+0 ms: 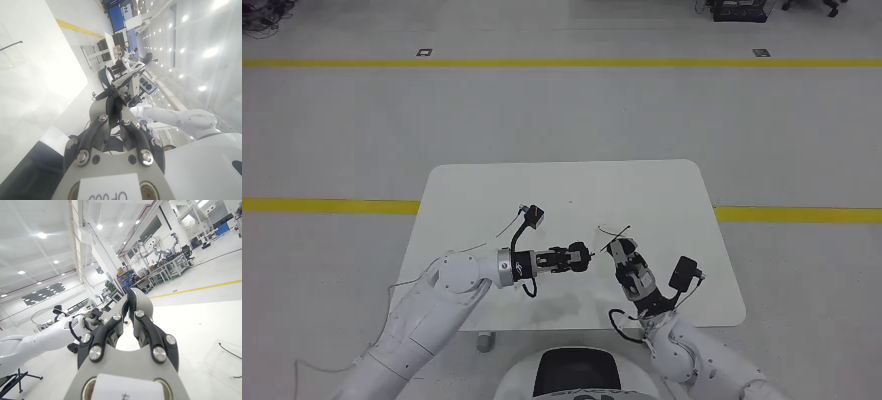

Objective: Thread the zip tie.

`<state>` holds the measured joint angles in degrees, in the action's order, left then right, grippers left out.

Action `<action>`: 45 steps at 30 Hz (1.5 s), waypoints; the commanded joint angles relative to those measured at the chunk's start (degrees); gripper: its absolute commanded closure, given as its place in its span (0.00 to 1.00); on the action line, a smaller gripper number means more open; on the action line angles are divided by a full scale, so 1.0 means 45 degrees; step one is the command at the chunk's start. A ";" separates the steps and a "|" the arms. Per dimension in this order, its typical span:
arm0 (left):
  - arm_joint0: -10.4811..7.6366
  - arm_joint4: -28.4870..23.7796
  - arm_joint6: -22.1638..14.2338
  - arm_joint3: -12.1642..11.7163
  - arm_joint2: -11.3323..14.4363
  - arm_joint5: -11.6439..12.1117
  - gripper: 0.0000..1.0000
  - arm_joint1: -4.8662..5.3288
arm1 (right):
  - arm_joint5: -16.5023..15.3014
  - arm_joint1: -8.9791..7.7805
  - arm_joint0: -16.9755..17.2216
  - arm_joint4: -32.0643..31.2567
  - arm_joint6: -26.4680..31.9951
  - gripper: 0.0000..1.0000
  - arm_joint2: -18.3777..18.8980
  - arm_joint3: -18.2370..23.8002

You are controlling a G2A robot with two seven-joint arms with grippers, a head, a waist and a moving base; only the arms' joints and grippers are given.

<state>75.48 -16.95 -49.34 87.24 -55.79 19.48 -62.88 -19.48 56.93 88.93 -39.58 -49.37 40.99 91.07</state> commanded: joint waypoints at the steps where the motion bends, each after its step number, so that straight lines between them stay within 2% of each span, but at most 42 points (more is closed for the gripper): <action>1: 0.0000 0.0000 0.0000 0.0000 0.0000 0.0000 1.00 0.0000 | 0.0000 0.0009 0.0009 0.0024 -0.0050 1.00 -0.0072 0.0023; 11: 0.0000 0.0000 0.0000 0.0000 0.0000 0.0000 1.00 0.0000 | 0.0011 0.0013 0.0008 0.0032 0.0002 1.00 -0.0065 0.0036; 19: 0.0000 0.0000 0.0000 0.0000 0.0000 0.0000 1.00 0.0000 | 0.0000 0.0174 0.0286 -0.0092 0.0276 1.00 0.0131 0.0183; 32: 0.0000 0.0000 0.0000 0.0000 0.0000 0.0000 1.00 0.0000 | 0.0000 0.0426 0.0332 -0.0099 0.0442 1.00 0.0249 -0.0040; 45: 0.0000 0.0000 0.0000 0.0000 0.0000 0.0000 1.00 0.0000 | 0.0000 0.0551 0.0389 -0.0448 0.0083 1.00 0.0218 0.0007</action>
<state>75.48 -16.95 -49.34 87.24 -55.79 19.48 -62.88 -19.48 59.41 90.63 -41.46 -48.65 42.00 91.04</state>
